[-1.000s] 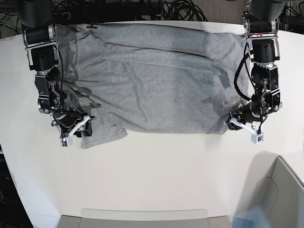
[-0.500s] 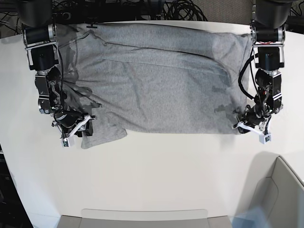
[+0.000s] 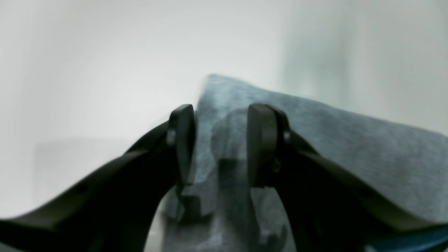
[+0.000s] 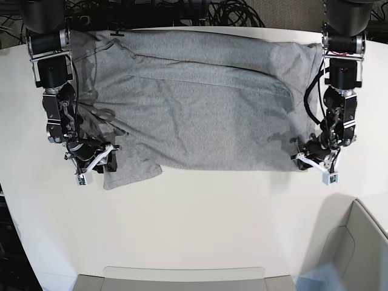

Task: Fold the T-shirt properly
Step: 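Fold the hem edge over toward the collar with both grippers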

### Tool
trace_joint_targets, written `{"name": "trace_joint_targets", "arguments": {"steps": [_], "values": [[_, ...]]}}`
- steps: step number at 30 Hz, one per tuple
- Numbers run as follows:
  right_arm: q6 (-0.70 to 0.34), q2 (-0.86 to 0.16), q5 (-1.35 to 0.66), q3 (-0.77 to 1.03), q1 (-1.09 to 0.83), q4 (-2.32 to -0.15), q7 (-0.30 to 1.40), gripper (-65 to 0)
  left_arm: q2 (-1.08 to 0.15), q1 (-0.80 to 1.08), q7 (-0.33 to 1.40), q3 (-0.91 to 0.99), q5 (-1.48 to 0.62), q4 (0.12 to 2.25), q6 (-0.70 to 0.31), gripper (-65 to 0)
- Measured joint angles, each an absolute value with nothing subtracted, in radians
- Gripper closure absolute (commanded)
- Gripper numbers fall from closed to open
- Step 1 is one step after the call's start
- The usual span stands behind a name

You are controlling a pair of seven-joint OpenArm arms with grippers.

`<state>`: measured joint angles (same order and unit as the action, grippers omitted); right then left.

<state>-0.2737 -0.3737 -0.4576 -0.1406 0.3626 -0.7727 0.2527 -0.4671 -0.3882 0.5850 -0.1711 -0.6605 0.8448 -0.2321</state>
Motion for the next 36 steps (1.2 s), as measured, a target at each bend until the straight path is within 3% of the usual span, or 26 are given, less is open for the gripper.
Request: {"name": "trace_joint_targets", "arguments": {"steps": [4, 7, 10, 12, 14, 28, 36], "values": [[-0.274, -0.374, -0.458, -0.141, 0.363, -0.773, 0.253, -18.6, -0.448, -0.388, 0.575, -0.171, -0.665, 0.845, -0.233, -25.1], [-0.274, -0.374, -0.458, -0.141, 0.363, -0.773, 0.253, -18.2, -0.446, -0.388, 0.574, -0.171, -0.665, 0.845, -0.233, -21.2], [-0.273, -0.374, -0.457, -0.141, 0.364, -0.772, 0.253, -13.5, -0.446, -0.388, 0.575, -0.173, -0.665, 0.845, -0.233, -9.2], [-0.268, -0.374, -0.453, -0.141, 0.368, -0.772, 0.256, -5.4, -0.446, -0.386, 0.574, -0.173, -0.665, 0.841, -0.233, 0.0], [-0.262, -0.374, -0.45, -0.141, 0.384, -0.765, 0.282, 0.0, -0.446, -0.386, 0.571, -0.173, -0.666, 0.833, -0.234, 0.0], [-0.258, -0.351, -0.419, -0.148, 0.539, -0.752, 0.35, 0.0, -0.433, -0.354, 0.606, 0.066, -0.654, 0.893, -0.233, 0.0], [-0.258, -0.348, -0.42, -0.145, 0.497, -0.965, 0.393, 0.0, -0.432, -0.336, 0.625, 0.09, -0.656, 0.997, -0.235, 0.0]]}}
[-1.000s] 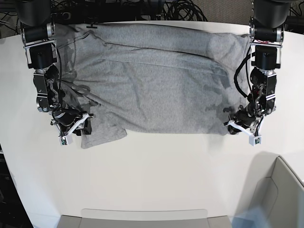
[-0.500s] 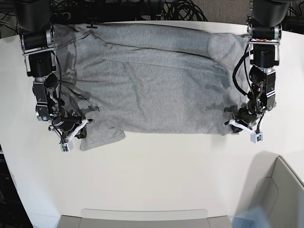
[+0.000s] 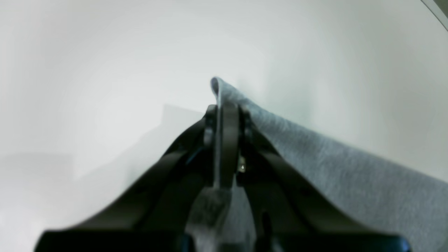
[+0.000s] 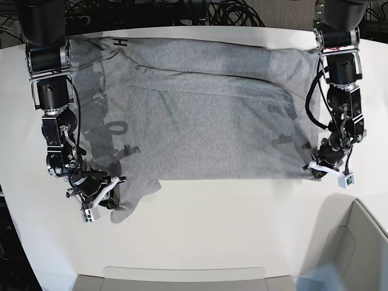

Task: Fold the T-shirt properly
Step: 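Fold the hem edge over toward the collar with both grippers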

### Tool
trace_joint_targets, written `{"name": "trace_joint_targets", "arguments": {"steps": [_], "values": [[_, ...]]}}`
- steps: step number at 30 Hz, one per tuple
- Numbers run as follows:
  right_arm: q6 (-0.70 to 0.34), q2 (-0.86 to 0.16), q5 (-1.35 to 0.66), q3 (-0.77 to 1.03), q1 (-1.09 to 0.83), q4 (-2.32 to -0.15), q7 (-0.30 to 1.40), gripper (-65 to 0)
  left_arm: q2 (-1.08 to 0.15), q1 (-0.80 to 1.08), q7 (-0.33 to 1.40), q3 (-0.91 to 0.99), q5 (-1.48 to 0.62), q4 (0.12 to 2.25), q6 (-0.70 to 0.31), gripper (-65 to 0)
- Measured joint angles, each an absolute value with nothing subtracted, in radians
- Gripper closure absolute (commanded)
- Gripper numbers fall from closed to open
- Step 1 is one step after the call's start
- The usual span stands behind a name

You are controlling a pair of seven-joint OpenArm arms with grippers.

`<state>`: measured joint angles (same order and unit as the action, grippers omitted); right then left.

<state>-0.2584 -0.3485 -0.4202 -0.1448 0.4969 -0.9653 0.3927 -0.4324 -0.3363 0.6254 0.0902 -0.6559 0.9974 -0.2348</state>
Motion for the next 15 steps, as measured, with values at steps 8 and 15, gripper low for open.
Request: {"name": "trace_joint_targets", "arguments": {"steps": [8, 15], "values": [[-0.255, -0.372, -0.419, -0.062, 0.353, -1.19, 0.525, 0.0, -0.448, -0.248, 0.689, 0.09, -0.662, 1.155, -0.24, 0.0], [-0.257, -0.373, -0.415, 0.087, 0.231, -1.392, 0.648, 0.0, -0.468, -0.149, 0.703, 0.091, -0.658, 1.262, -0.232, 0.0]]}}
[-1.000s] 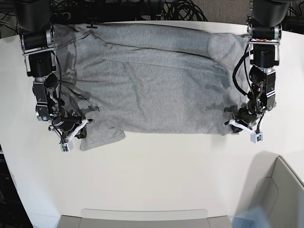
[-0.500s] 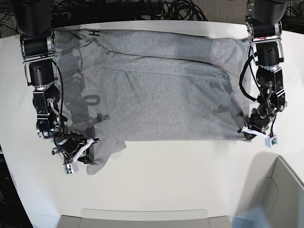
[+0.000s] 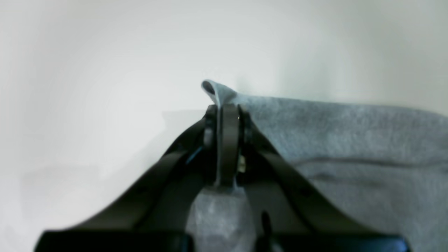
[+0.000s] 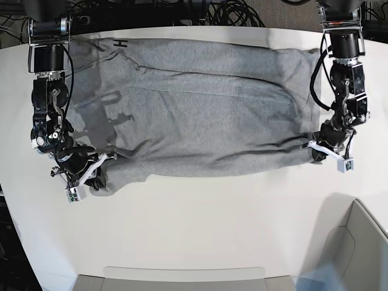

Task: Fold the T-shirt properly
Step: 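Fold the hem edge over toward the collar with both grippers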

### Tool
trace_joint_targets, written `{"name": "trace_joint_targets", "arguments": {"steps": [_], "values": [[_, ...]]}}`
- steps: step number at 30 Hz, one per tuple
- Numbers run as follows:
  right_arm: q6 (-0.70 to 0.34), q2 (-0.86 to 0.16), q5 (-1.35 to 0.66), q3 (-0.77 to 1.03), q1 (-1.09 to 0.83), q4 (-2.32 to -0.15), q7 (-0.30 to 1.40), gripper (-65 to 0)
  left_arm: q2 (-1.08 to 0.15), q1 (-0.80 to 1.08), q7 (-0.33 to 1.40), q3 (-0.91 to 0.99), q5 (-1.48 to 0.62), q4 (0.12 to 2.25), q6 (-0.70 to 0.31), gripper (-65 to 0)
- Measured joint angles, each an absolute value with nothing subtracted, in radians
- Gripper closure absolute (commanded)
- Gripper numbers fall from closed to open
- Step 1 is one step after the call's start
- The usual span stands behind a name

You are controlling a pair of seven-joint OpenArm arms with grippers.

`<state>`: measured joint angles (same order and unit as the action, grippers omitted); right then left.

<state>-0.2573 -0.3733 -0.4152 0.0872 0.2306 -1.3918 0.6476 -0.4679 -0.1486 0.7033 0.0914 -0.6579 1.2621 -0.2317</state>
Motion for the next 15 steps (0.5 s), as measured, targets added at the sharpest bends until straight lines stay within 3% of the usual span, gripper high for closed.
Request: {"name": "trace_joint_targets", "arguments": {"steps": [8, 15], "values": [[-0.258, -0.368, -0.418, 0.183, 0.061, -1.582, 0.654, 0.0, -0.481, -0.029, 0.712, 0.118, -0.659, 1.425, -0.235, 0.0], [-0.262, -0.36, -0.419, 0.278, -0.053, -1.772, 0.797, 0.0, -0.482, 0.019, 0.892, 0.219, -0.656, 1.57, -0.232, 0.0]]}}
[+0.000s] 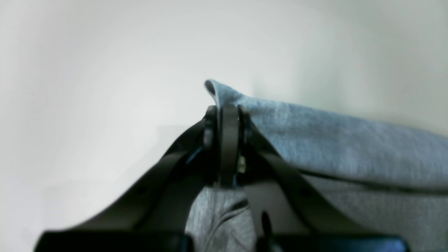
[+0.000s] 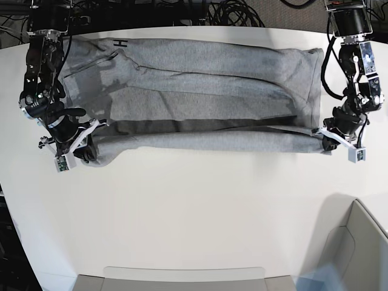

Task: Fold the T-shirt properly
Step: 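Fold the hem edge over toward the collar with both grippers, then release and regrasp the ends of the folded strip with both grippers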

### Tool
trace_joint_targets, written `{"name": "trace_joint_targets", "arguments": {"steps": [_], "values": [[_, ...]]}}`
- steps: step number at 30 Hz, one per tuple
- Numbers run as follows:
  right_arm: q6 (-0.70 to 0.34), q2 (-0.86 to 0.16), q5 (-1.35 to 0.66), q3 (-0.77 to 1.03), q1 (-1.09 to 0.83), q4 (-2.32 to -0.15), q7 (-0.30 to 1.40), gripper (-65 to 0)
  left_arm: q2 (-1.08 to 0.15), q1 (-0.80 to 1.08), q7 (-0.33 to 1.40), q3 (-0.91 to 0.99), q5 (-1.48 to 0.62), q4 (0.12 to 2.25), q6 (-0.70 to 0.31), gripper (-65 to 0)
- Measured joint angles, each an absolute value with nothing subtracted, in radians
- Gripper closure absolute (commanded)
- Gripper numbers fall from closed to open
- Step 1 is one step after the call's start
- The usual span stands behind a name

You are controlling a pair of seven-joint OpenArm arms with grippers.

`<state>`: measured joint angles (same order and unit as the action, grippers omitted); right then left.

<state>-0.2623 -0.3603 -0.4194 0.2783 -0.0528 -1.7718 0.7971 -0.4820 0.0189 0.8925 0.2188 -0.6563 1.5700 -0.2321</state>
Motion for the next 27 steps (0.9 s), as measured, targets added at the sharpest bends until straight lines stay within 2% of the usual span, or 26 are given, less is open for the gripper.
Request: {"name": "trace_joint_targets", "arguments": {"steps": [7, 13, 20, 27], "values": [[-0.263, -0.337, -0.421, 0.365, -0.173, -1.959, 0.895, 0.0, -0.474, 0.115, 0.953, 0.218, -0.657, 1.689, -0.232, 0.0], [-0.262, -0.338, -0.425, 0.394, -0.278, -2.017, 0.902, 0.0, -0.477, 0.201, 0.991, 0.272, -0.656, 1.735, -0.234, 0.0], [-0.26, -0.351, -0.698, 0.559, -0.436, -2.033, 0.897, 0.0, -0.482, 0.246, 0.991, 0.275, -0.657, 1.736, -0.234, 0.0], [-0.263, -0.343, -0.716, 0.567, -0.554, -2.034, 0.898, 0.0, -0.479, 0.337, 0.987, 0.275, -0.657, 1.737, -0.236, 0.0]]}}
